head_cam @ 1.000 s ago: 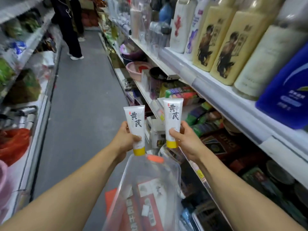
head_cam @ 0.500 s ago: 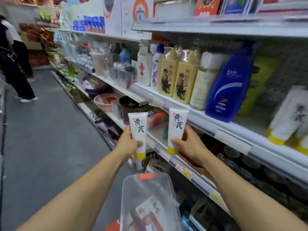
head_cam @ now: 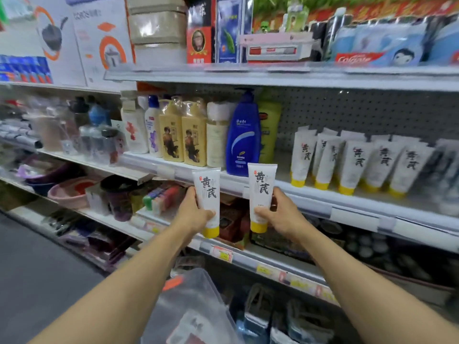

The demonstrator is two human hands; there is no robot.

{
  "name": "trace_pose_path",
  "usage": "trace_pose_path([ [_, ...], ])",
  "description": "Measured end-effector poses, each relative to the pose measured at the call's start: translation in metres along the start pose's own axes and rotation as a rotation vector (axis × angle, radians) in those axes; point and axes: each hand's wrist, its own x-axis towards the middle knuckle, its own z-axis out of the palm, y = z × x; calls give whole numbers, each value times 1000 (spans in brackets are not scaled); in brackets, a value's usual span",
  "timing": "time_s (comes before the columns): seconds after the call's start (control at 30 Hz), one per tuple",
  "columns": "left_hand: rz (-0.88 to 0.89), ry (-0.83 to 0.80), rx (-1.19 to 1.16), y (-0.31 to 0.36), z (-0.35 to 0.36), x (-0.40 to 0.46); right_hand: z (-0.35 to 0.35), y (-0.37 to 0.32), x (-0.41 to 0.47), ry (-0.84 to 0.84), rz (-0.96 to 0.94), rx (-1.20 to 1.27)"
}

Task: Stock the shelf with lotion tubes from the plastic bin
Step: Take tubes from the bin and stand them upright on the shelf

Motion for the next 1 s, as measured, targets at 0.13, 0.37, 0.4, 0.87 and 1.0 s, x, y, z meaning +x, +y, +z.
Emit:
trace_pose_path([
  [0.13,18,-120,-9,21,37,0,-42,13,-16,104,63,3],
  [0.37,95,-274,5,55,113,0,-118,38,-39,296,120,-49],
  [0.4,103,-292,12,60,124,1,-130,42,-42,325,130,-67],
  [0.87,233,-365,-25,111,288,18,-268,109,-12,651,228,-66],
  [1.0,234,-345,-27,118,317,22,-279,125,9,633,268,-108],
])
